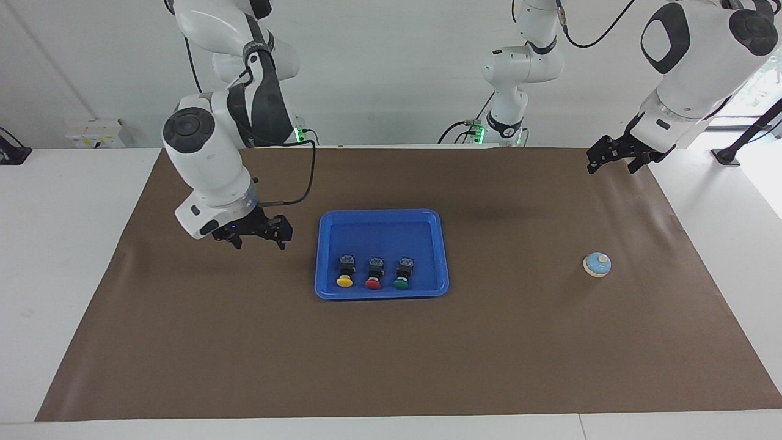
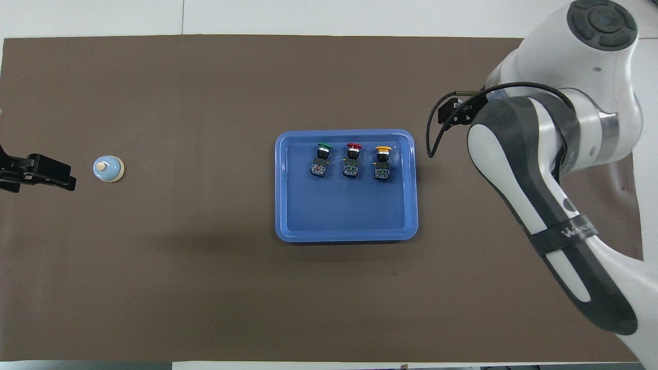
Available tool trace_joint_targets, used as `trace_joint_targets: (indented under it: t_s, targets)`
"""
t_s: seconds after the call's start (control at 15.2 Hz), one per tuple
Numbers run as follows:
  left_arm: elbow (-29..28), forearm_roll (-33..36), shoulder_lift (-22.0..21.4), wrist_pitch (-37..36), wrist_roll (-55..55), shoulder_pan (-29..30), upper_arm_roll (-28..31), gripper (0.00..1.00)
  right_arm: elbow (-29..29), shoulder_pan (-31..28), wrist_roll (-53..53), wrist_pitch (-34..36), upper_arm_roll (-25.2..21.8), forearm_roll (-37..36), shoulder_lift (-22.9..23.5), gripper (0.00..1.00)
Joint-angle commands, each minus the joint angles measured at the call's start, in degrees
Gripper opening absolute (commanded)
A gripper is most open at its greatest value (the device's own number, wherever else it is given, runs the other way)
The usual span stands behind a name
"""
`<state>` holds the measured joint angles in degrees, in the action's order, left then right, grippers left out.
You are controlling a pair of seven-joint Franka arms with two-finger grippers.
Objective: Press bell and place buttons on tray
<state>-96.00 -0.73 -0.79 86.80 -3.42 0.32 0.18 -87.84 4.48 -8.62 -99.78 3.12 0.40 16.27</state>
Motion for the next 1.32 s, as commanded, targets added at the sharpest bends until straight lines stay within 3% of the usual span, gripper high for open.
trace_joint_targets:
  t_s: [0.0, 0.33, 0.46, 1.05, 1.25]
  targets:
    - [0.73, 0.12, -0.18, -1.11, 0.08, -0.14, 0.26, 1.0, -1.63, -3.33, 5.7, 5.18, 0.66, 1.0, -5.7, 1.0]
    - [0.73, 0.12, -0.18, -1.11, 0.08, -0.14, 0.26, 1.0, -9.8, -5.45, 10.11, 9.41, 0.66, 0.48, -20.38, 1.0]
    - [0.73, 0.12, -0.18, -1.11, 0.08, -0.14, 0.26, 1.0, -9.2, -5.19, 10.11, 12.4, 0.84, 0.04, -20.58, 1.0]
    - [0.73, 0.12, -0.18, -1.11, 0.08, -0.14, 0.26, 1.0, -9.02, -6.5, 10.2, 8.72, 1.1, -0.14, -19.79, 1.0]
    - [0.73, 0.12, -0.18, -1.11, 0.08, -0.14, 0.26, 1.0, -4.82, -7.2, 10.2, 10.38, 1.19, -0.05, -17.86, 1.0]
